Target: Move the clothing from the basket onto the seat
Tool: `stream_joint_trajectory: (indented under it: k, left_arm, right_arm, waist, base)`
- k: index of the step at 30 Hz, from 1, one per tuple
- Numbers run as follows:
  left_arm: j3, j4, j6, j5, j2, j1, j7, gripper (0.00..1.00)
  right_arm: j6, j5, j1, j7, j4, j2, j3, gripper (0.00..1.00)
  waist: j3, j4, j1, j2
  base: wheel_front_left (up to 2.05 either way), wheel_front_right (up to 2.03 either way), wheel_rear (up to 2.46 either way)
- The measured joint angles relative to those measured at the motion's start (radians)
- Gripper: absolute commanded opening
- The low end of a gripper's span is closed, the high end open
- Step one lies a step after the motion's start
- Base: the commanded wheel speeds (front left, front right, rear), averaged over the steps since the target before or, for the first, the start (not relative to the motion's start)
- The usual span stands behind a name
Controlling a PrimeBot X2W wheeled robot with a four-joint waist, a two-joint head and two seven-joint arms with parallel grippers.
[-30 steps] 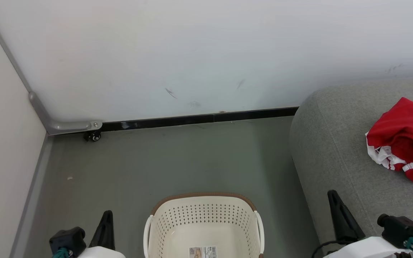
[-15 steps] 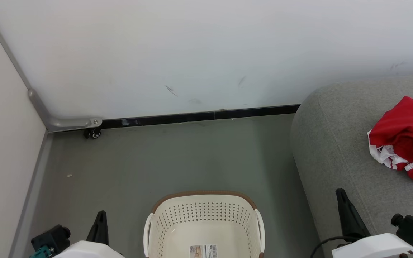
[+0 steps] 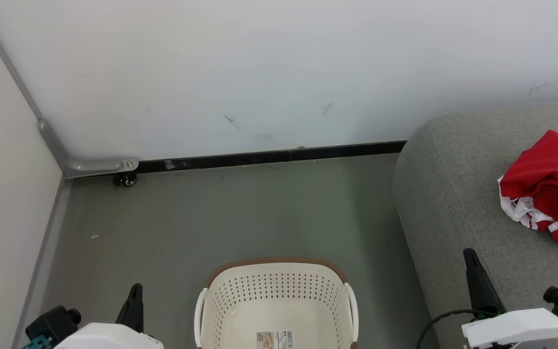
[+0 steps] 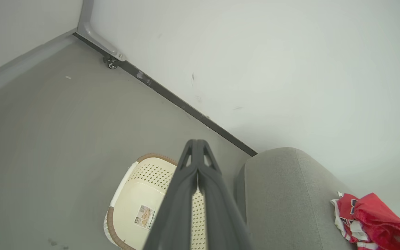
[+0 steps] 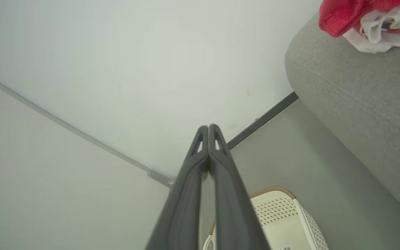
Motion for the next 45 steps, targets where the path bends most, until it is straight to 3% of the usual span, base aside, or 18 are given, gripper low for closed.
stream_joint_trajectory:
  k: [3, 17, 22, 45]
  left_arm:
    - [0.013, 0.0, -0.014, -0.039, -0.008, 0.0, 0.009, 0.0]
    - [0.075, 0.0, -0.079, -0.219, -0.029, -0.003, 0.048, 0.0]
    - [0.096, 0.0, -0.099, -0.283, -0.043, -0.006, 0.062, 0.0]
    - [0.199, 0.007, -0.211, -0.578, -0.082, -0.033, 0.133, 0.0]
  right_arm:
    - [0.0, 0.043, 0.0, 0.008, 0.0, 0.0, -0.003, 0.0]
    - [0.0, 0.242, -0.027, 0.035, 0.007, -0.001, -0.027, 0.0]
    - [0.0, 0.312, -0.038, 0.047, 0.01, -0.001, -0.035, 0.0]
    - [0.0, 0.634, -0.071, 0.096, 0.015, -0.006, -0.07, 0.0]
  waist:
    - [0.001, 0.001, -0.0007, 0.0]
    - [0.016, 0.003, -0.0125, 0.0]
    - [0.023, 0.004, -0.0149, 0.0]
    - [0.04, 0.008, -0.0165, 0.0]
  base:
    - [0.0, 0.0, 0.0]
    - [0.0, 0.0, 0.0]
    - [0.0, 0.0, 0.0]
    - [0.0, 0.0, 0.0]
